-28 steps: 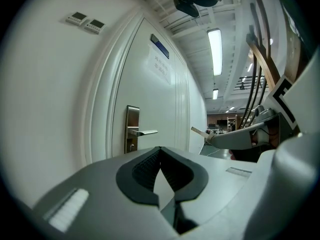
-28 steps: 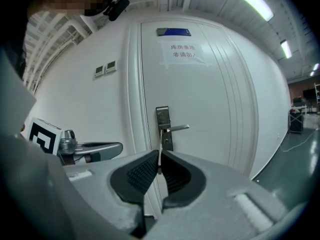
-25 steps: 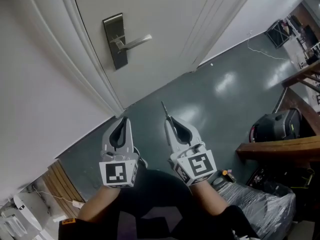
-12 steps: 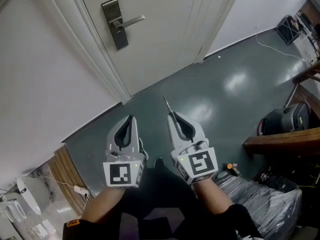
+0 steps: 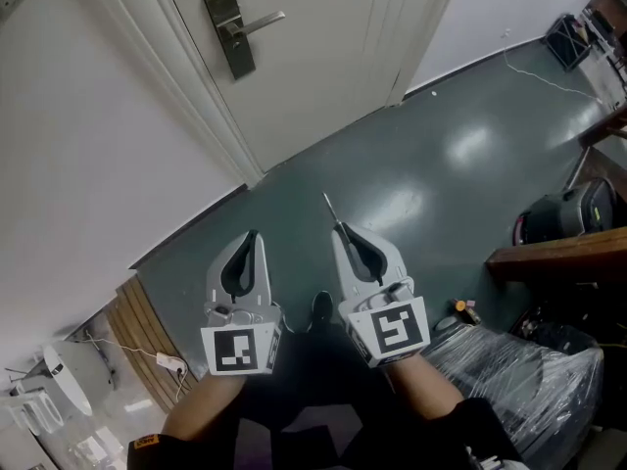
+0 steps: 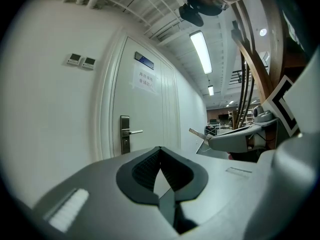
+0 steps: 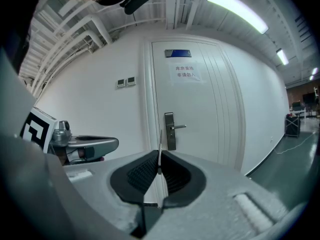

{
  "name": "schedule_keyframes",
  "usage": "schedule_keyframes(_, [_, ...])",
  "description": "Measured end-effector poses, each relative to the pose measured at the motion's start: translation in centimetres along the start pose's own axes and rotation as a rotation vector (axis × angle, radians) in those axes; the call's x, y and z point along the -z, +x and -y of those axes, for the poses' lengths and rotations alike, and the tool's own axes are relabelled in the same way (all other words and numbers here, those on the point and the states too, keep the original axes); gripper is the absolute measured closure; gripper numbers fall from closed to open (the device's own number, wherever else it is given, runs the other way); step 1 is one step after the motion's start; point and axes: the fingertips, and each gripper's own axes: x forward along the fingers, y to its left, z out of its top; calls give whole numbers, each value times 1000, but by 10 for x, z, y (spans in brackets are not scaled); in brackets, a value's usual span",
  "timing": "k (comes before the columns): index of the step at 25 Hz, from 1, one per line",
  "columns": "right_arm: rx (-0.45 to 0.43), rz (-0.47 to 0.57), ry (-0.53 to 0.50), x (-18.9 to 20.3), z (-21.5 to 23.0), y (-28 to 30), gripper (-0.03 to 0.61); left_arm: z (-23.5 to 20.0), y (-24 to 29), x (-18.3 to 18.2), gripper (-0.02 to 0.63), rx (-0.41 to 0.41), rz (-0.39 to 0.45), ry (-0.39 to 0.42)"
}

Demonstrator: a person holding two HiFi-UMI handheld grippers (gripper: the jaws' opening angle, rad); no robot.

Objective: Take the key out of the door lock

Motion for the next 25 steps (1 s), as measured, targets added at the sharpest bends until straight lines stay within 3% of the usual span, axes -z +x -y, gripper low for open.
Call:
schedule_keyframes(13, [28, -44, -27, 16, -67, -13, 563, -41, -54, 24, 595, 17, -15, -54])
schedule_keyframes(25, [53, -56, -26, 17, -86, -7, 563, -58, -62, 20, 595, 34, 5, -62])
